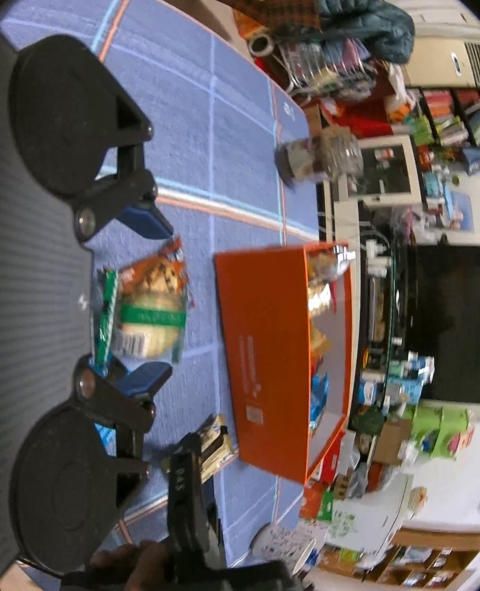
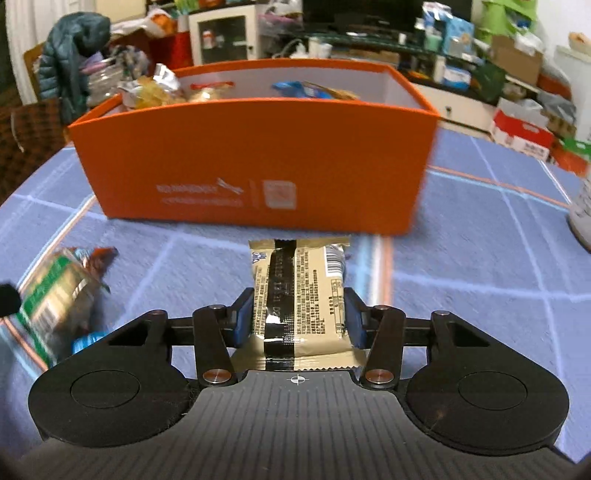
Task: Organize snacks
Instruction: 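Grasp the green-wrapped bread with the left tool while the right grasps the cream-black bar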
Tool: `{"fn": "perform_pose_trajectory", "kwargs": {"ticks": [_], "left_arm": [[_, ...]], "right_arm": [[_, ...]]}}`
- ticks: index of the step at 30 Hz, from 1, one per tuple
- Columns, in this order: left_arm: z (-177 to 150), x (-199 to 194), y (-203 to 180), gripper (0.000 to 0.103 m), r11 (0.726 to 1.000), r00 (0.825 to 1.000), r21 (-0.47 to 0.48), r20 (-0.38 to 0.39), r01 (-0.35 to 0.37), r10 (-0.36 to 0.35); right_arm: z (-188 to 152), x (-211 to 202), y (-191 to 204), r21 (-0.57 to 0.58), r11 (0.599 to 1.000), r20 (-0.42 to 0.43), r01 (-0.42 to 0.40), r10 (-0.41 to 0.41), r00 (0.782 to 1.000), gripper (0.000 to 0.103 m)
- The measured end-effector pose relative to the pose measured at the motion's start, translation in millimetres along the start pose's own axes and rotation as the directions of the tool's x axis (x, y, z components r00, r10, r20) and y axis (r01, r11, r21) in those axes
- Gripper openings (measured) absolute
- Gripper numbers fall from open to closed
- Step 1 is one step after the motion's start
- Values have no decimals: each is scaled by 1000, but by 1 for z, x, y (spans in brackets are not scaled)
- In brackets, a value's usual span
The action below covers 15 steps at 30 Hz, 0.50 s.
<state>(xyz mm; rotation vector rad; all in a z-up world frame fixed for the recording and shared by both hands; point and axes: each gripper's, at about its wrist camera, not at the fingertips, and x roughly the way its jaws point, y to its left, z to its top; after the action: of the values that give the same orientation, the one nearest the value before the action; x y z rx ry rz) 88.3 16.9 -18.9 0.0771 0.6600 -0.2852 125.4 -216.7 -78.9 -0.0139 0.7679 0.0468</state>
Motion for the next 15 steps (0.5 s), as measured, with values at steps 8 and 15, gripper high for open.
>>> {"fn": "perform_pose_trajectory", "kwargs": {"ticks": [8, 15], "left_arm": [[-1, 19, -20, 72, 999, 999, 41, -38, 1, 0], [0, 38, -17, 61, 999, 995, 31, -88, -38, 40]], "right_arm": [[-17, -17, -10, -39, 999, 4, -14, 14, 1000, 39], [-20, -17, -11, -51, 998, 11, -22, 22, 1000, 41]]}}
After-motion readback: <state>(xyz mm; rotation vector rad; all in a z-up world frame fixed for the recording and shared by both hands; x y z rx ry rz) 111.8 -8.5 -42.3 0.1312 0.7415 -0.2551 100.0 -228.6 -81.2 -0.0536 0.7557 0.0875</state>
